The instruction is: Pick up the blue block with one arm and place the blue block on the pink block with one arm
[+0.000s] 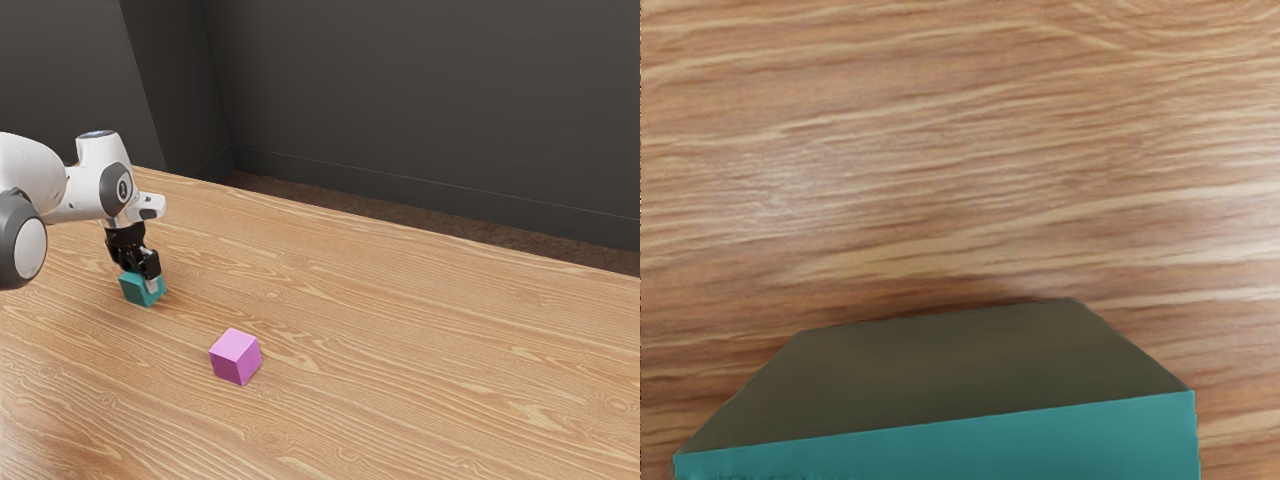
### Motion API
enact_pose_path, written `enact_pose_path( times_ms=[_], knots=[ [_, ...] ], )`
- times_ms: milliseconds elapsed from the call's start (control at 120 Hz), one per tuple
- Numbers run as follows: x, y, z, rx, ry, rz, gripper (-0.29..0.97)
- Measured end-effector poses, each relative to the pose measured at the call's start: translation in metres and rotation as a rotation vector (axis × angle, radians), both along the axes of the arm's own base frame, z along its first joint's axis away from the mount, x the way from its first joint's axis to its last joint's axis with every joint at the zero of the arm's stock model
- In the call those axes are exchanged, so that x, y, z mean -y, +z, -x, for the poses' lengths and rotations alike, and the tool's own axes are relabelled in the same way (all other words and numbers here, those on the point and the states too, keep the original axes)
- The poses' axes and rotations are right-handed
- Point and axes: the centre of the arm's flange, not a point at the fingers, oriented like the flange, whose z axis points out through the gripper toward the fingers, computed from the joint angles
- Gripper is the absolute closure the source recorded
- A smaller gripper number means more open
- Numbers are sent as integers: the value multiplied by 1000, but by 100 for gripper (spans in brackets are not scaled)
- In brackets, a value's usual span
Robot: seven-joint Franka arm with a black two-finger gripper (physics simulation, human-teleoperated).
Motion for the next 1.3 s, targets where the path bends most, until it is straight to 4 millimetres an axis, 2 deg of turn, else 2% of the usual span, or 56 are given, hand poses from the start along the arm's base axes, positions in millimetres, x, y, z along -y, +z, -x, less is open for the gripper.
enact_pose_path(
  times_ms=[142,258,375,483,575,792,950,1300],
  knots=[
    [2,7,-2,10,9,-5,32],
    [11,37,-6,47,12,-9,33],
    [42,69,1,67,-2,7,34],
    [81,83,18,61,-24,31,34],
    [106,97,34,62,-40,31,33],
    [166,101,48,29,-93,-16,33],
    [214,98,49,13,-115,-43,33],
    [279,97,45,9,-60,-64,32]
  ],
)
